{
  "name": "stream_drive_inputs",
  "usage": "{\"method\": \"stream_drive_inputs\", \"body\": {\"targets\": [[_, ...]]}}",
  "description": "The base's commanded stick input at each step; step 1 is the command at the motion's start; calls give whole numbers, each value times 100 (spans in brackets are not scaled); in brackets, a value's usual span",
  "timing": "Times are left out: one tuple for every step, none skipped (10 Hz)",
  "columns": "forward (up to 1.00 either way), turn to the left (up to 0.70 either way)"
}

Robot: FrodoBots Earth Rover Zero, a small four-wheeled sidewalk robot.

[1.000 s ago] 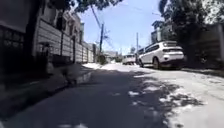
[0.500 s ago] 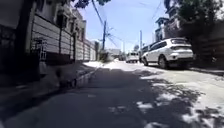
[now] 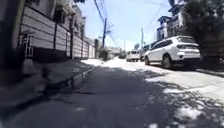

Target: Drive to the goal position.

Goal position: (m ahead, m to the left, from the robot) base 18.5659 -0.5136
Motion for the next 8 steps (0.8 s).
{"method": "stream_drive_inputs", "body": {"targets": [[100, -26], [100, 0], [100, 3], [100, 3], [100, 3], [100, 3], [100, 3], [100, 3]]}}
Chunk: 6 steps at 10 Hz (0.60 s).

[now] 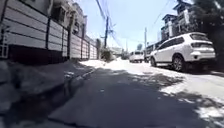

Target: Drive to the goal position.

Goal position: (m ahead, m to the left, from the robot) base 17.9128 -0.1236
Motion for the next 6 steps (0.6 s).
{"method": "stream_drive_inputs", "body": {"targets": [[100, -37], [100, -37], [100, 0], [100, -30], [100, -37], [100, -4]]}}
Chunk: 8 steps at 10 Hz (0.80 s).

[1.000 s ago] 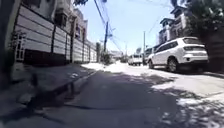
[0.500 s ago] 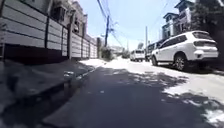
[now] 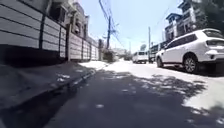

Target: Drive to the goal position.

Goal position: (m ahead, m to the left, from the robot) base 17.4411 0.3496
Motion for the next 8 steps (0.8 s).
{"method": "stream_drive_inputs", "body": {"targets": [[100, 3], [100, 3], [100, -30], [100, -4], [100, 3], [100, 3], [100, -9], [100, -37]]}}
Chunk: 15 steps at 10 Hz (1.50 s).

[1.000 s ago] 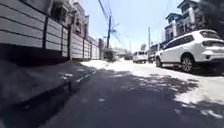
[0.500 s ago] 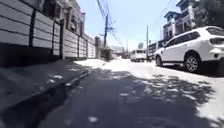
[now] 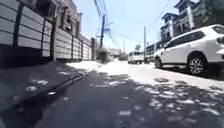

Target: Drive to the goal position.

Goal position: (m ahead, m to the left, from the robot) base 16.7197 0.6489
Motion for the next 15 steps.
{"method": "stream_drive_inputs", "body": {"targets": [[100, -9], [100, 3], [100, 3], [100, 3], [100, 3], [100, 3], [100, 3], [100, 3], [100, 3], [100, 3], [100, 3], [100, 0], [100, -24], [100, -36], [100, -37]]}}
